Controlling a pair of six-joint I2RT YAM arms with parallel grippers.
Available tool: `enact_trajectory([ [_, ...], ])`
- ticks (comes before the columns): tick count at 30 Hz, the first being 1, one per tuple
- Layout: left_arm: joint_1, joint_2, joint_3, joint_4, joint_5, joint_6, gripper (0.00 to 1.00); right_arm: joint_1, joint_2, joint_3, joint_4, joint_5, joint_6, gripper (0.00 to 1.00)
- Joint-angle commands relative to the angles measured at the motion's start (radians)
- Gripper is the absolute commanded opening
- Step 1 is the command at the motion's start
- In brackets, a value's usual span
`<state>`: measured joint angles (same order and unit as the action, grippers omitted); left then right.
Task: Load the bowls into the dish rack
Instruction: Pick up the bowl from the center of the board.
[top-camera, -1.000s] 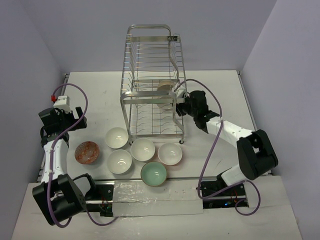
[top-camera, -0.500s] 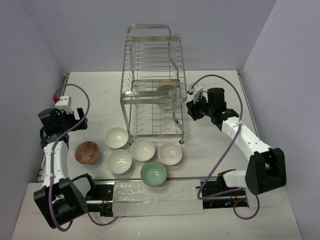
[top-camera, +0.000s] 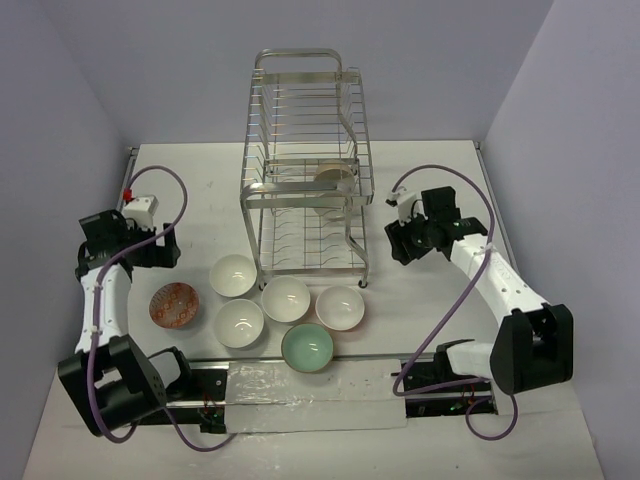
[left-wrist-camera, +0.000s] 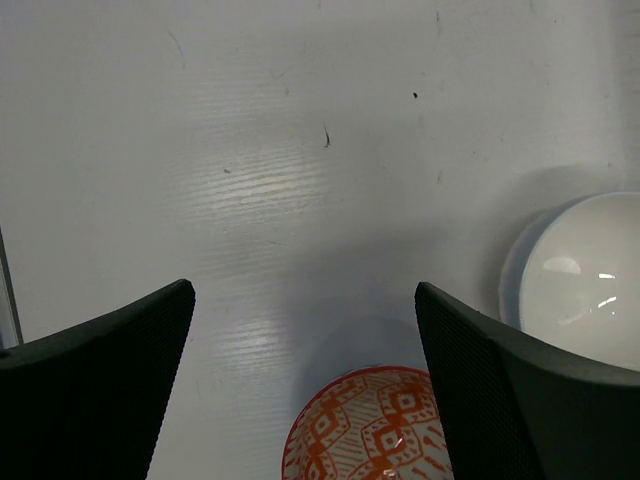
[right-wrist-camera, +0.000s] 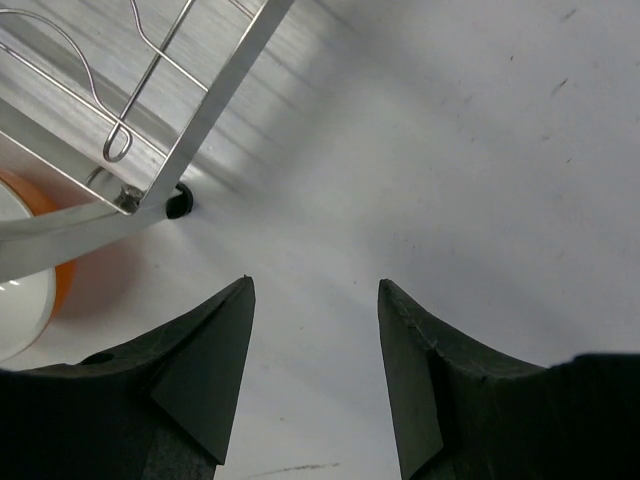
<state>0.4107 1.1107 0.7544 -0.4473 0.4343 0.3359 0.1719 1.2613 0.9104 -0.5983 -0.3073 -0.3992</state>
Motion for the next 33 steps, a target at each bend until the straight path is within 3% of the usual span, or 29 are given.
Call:
enact_trajectory([
  [1, -0.007, 0.046, 0.123, -0.138, 0.035, 0.090, 0.95, -0.012, -0.059, -0.024, -0.035, 0.010, 0.051, 0.60],
  [18, -0.214, 0.256, 0.355, -0.513, 0.050, 0.202, 0.81, -0.037, -0.008, -0.018, -0.051, 0.079, 0.094, 0.60],
  [21, -0.256, 0.314, 0.382, -0.589, 0.038, 0.235, 0.71, -0.043, 0.007, -0.012, -0.060, 0.074, 0.096, 0.60],
  [23, -0.274, 0.353, 0.408, -0.614, 0.031, 0.247, 0.70, -0.045, 0.013, -0.010, -0.069, 0.063, 0.094, 0.60],
  [33, -0.293, 0.512, 0.586, -0.789, 0.100, 0.181, 0.64, -0.057, 0.041, -0.015, -0.055, 0.102, 0.103, 0.60],
])
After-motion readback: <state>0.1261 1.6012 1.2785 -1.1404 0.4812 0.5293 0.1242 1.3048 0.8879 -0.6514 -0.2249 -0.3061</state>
